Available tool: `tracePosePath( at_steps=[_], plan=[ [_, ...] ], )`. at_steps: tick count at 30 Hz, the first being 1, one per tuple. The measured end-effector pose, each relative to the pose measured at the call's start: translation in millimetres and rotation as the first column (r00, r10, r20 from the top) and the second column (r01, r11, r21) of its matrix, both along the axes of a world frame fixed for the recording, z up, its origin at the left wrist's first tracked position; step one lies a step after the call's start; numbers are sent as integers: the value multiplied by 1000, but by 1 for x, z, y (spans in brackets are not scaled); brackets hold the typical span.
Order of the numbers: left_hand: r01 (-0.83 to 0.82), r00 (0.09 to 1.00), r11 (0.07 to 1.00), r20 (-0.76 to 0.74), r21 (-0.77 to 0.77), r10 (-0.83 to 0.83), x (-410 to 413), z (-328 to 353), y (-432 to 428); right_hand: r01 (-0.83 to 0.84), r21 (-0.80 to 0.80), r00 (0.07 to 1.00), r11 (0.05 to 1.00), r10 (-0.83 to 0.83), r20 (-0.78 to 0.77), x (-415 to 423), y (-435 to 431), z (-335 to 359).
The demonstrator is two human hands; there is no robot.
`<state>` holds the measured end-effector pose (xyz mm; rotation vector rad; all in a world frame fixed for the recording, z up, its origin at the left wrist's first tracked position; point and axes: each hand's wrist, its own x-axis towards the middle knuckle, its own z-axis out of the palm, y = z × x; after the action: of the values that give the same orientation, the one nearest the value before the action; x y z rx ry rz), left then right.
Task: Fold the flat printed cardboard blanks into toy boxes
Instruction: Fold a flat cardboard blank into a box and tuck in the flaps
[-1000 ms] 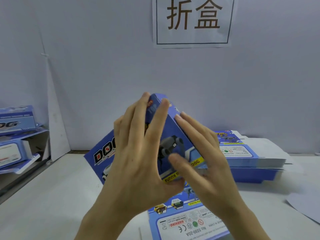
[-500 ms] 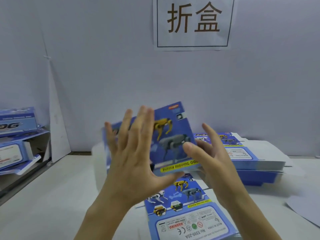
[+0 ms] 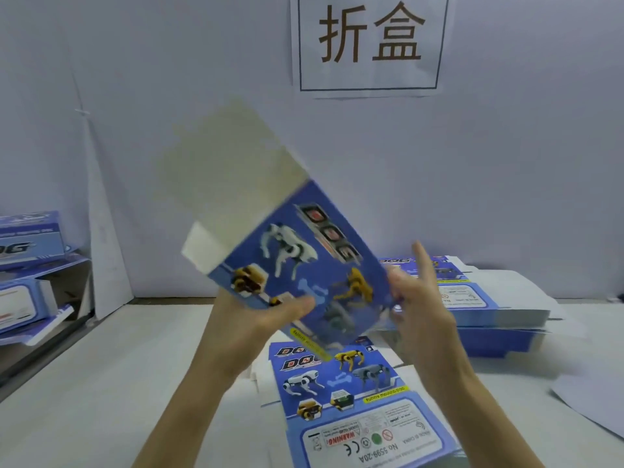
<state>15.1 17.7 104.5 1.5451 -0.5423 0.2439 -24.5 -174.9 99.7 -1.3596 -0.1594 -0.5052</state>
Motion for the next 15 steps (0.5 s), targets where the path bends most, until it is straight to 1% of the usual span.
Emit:
tracePosePath(
  at_steps=[2,3,5,6,8,12,14,15],
  plan=[
    [45,998,982,40,184,-54,5,-4,6,78,9,997,997,-78,26,0,-14,2],
    [90,995,964,11,250,-95,8,-8,8,102,4,994,995,-102,33,0,-18,3],
    [148,988,937,-82,318,-128,13,-19,7,118,-42,993,992,-117,19,1,-20,1],
    [136,989,928,-101,346,-107,15,-24,5,98,-77,995,992,-98,0,2,-18,0],
    [107,991,920,-114,377,-68,21,-33,5,47,-130,998,990,-52,-37,4,-14,-4],
    [216,969,896,-200,387,-147,28,-38,11,35,-130,997,991,-43,-57,11,-10,-8],
    [243,962,884,-214,399,-168,29,-40,12,28,-130,998,991,-36,-58,16,-11,-11],
    [250,961,881,-218,402,-173,29,-40,11,43,-138,998,990,-48,-33,18,-12,-13]
  ],
)
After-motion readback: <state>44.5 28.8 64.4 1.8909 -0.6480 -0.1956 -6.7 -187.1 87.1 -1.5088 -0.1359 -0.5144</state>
